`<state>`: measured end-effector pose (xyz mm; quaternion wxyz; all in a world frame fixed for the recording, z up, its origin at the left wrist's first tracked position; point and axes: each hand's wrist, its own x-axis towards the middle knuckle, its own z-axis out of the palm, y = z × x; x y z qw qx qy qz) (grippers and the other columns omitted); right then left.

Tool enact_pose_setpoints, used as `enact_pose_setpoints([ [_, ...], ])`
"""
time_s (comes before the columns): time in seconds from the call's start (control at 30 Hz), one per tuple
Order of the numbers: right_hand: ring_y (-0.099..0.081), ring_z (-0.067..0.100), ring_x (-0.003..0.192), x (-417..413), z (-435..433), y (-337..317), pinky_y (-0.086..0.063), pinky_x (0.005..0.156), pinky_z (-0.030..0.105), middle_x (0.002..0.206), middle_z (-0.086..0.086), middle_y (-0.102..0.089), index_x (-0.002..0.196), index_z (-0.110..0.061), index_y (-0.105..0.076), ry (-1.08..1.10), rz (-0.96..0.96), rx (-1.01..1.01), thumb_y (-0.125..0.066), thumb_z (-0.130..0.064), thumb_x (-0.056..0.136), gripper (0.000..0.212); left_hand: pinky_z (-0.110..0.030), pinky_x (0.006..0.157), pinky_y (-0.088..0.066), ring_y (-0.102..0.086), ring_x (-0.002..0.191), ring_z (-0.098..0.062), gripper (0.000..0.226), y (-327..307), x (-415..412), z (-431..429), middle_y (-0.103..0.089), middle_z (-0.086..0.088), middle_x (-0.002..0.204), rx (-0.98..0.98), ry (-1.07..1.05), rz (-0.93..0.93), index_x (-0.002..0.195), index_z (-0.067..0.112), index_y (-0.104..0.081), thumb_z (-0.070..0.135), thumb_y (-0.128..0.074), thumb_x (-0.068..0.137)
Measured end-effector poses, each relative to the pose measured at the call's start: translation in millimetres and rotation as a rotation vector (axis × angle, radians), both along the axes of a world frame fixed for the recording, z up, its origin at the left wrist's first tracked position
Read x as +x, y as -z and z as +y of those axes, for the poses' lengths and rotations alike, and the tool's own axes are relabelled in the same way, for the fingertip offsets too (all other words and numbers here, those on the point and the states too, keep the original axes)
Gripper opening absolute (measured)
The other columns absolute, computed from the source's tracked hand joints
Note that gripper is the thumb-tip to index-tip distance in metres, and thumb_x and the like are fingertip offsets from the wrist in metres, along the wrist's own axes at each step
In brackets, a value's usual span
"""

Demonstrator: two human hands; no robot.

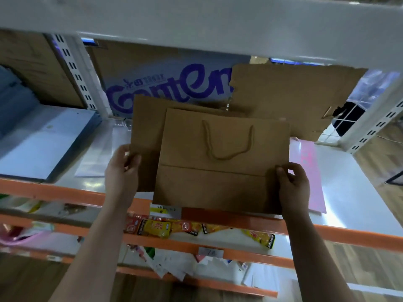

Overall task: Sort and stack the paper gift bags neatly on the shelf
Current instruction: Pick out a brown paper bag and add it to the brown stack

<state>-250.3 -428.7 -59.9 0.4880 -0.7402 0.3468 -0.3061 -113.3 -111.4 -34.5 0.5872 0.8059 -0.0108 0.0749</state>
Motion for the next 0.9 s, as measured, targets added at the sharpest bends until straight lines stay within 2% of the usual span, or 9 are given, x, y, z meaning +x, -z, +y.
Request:
enact_pose_setpoints([
  [0.07,-0.061,0.025,0.086,8,19,1,-0.047,0.077,0.036,0.095,0.008,-0.068,0.099,-0.019,-0.060,-0.011,-0.036,0.034,-0.059,-0.021,0.093,0.007,-0.048,0.083,-0.056,-0.066,0.094,-0.019,0.019,-4,-2,24,-0.069,0.001,0.105,-0.020,-0.054,-0.028,0.110,0.030,-0.057,0.017,-0.055,0.096],
  [0.2,-0.060,0.022,0.088,32,74,0,-0.044,0.078,0.033,0.096,0.009,-0.067,0.100,-0.017,-0.061,-0.095,-0.118,0.052,-0.059,-0.018,0.090,0.010,-0.012,0.069,-0.050,-0.060,0.082,0.003,0.020,-12,-9,81,-0.063,0.011,0.094,-0.072,-0.197,-0.092,0.106,0.025,-0.054,0.008,-0.051,0.097],
  [0.23,-0.059,0.020,0.088,39,91,-2,-0.043,0.077,0.032,0.097,0.007,-0.065,0.100,-0.016,-0.061,-0.118,-0.123,0.050,-0.059,-0.017,0.090,0.010,-0.012,0.069,-0.049,-0.060,0.083,0.000,0.020,-13,-8,100,-0.061,0.012,0.091,-0.074,-0.219,-0.099,0.106,0.024,-0.054,0.007,-0.051,0.096],
  [0.33,-0.055,0.022,0.084,65,148,-4,-0.037,0.067,0.030,0.092,0.009,-0.061,0.092,-0.013,-0.059,-0.150,-0.111,0.003,-0.060,-0.019,0.091,0.006,-0.032,0.081,-0.052,-0.063,0.096,-0.017,0.019,-8,-5,167,-0.065,0.004,0.098,-0.088,-0.263,-0.088,0.109,0.024,-0.057,0.012,-0.052,0.095],
  [0.43,-0.058,0.022,0.083,90,213,-4,-0.039,0.064,0.029,0.090,0.008,-0.063,0.094,-0.012,-0.060,-0.193,-0.082,-0.041,-0.056,-0.032,0.087,0.022,-0.036,0.085,-0.052,-0.062,0.101,-0.022,0.020,-3,-2,242,-0.066,-0.002,0.106,-0.080,-0.302,-0.113,0.111,0.022,-0.057,0.013,-0.052,0.094],
  [0.5,-0.059,0.015,0.084,101,261,-7,-0.043,0.069,0.028,0.090,0.001,-0.063,0.101,-0.010,-0.060,-0.243,-0.100,-0.021,-0.056,-0.025,0.092,0.018,-0.042,0.091,-0.051,-0.062,0.103,-0.022,0.022,-5,-2,288,-0.066,-0.002,0.108,-0.089,-0.311,-0.130,0.110,0.026,-0.057,0.015,-0.052,0.091],
  [0.63,-0.059,0.013,0.094,115,353,-8,-0.043,0.081,0.023,0.105,0.004,-0.063,0.117,-0.008,-0.055,-0.315,-0.162,0.004,-0.056,-0.021,0.095,0.026,-0.036,0.086,-0.050,-0.062,0.101,-0.023,0.023,-7,-1,371,-0.065,0.002,0.101,-0.109,-0.292,-0.147,0.105,0.026,-0.056,0.006,-0.050,0.094],
  [0.77,-0.057,-0.011,0.077,125,428,-12,-0.042,0.069,0.006,0.093,-0.010,-0.061,0.099,-0.025,-0.053,-0.387,-0.178,0.054,-0.051,-0.015,0.099,0.010,-0.059,0.091,-0.048,-0.063,0.103,-0.030,0.023,-6,5,441,-0.067,-0.004,0.107,-0.102,-0.320,-0.130,0.101,0.040,-0.058,0.022,-0.051,0.090],
  [0.9,-0.060,-0.008,0.086,146,481,-14,-0.045,0.078,0.011,0.097,-0.013,-0.064,0.107,-0.016,-0.054,-0.425,-0.192,0.048,-0.052,-0.014,0.098,0.009,-0.064,0.088,-0.048,-0.063,0.093,-0.027,0.030,-6,14,488,-0.067,0.003,0.096,-0.128,-0.339,-0.121,0.093,0.048,-0.058,0.019,-0.051,0.090],
])
